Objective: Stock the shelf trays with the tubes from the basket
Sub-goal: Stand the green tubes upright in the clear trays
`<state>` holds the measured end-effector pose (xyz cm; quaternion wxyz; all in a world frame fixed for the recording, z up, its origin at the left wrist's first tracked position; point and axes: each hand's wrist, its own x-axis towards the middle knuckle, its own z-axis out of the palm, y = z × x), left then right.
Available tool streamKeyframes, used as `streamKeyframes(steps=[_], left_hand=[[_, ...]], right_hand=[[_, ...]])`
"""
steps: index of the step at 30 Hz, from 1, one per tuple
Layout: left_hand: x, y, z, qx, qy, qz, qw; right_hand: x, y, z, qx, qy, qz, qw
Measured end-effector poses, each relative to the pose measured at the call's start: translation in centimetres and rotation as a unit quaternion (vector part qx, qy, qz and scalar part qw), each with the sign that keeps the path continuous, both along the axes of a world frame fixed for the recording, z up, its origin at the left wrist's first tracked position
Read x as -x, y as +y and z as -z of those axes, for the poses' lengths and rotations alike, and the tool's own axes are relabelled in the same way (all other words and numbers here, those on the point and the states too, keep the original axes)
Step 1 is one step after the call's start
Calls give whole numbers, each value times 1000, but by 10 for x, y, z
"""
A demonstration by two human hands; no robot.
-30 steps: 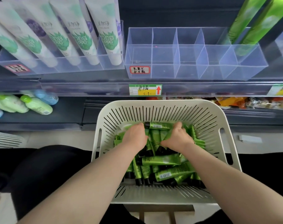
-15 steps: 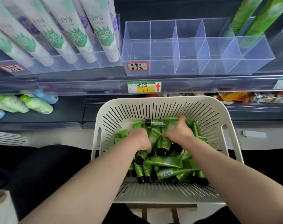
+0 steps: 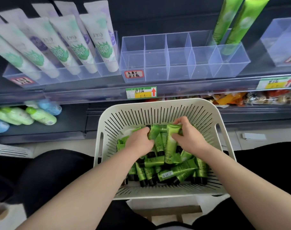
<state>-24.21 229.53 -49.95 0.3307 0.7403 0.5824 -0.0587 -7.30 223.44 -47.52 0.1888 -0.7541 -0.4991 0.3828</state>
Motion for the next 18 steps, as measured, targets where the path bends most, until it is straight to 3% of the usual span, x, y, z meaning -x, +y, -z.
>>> streamKeyframes(steps=[9, 12, 18], left_hand=[[-5, -3, -68, -130, -157, -10, 979], [-15, 3, -96, -175, -194, -10, 965], [-39, 19, -172, -282, -294, 0, 913]], right_hand=[[-10, -14, -62, -162, -74, -12, 984], [-13, -16, -87, -219, -139, -16, 966], [-36, -12, -149, -326, -187, 21, 927]])
